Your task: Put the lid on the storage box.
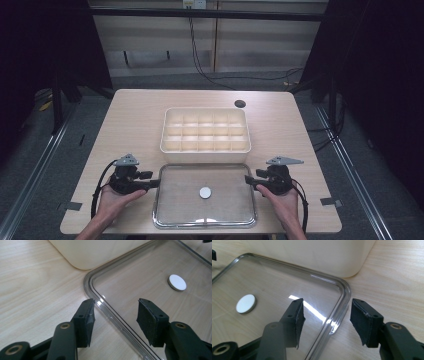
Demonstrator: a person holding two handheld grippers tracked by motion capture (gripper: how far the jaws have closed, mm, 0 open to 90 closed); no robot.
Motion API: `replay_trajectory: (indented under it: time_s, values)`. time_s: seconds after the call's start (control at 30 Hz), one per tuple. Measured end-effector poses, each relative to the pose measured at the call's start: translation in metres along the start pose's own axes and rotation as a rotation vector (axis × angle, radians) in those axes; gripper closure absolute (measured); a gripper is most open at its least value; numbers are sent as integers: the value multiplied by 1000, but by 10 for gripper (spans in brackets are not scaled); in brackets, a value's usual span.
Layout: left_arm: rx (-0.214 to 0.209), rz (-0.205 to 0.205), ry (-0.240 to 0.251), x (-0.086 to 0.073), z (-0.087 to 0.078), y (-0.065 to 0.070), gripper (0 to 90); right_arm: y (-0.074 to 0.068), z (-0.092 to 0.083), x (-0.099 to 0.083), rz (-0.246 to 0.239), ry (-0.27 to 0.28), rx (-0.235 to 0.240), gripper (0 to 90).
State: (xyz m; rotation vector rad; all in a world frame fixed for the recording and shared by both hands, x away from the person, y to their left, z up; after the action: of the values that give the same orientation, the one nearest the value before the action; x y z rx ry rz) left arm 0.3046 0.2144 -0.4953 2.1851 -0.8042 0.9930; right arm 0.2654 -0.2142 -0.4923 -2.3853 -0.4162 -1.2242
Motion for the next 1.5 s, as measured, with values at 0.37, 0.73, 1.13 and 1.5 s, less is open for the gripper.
replay_trajectory:
  time_s: [0.37, 0.73, 1.13, 1.5]
  values:
    - [32, -8, -31, -12, 8, -4, 513, 7, 8, -11, -13, -27, -40, 487]
    - [39, -4, -18, -12, 10, -4, 525, 2, 16, -15, -41, -51, -45, 474]
    - [-6, 1, -36, -12, 14, 6, 520, 0, 19, -16, -25, -34, -41, 466]
    - [-18, 14, -44, -12, 16, 10, 510, 7, 19, -17, 135, 6, 6, 474]
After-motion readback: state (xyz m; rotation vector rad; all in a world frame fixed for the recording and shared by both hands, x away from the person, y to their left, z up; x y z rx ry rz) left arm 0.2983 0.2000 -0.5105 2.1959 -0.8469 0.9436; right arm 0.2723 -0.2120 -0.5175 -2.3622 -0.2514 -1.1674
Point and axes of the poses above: each handheld gripper's, and its own axes: z roughly forward along the jaws, x roughly out of its top, y roughly to its right, the point moved 2 cm from there along z, roughly forward along the jaws, and after that the axes turned 10 degrees about y, right-handed, at the moved point
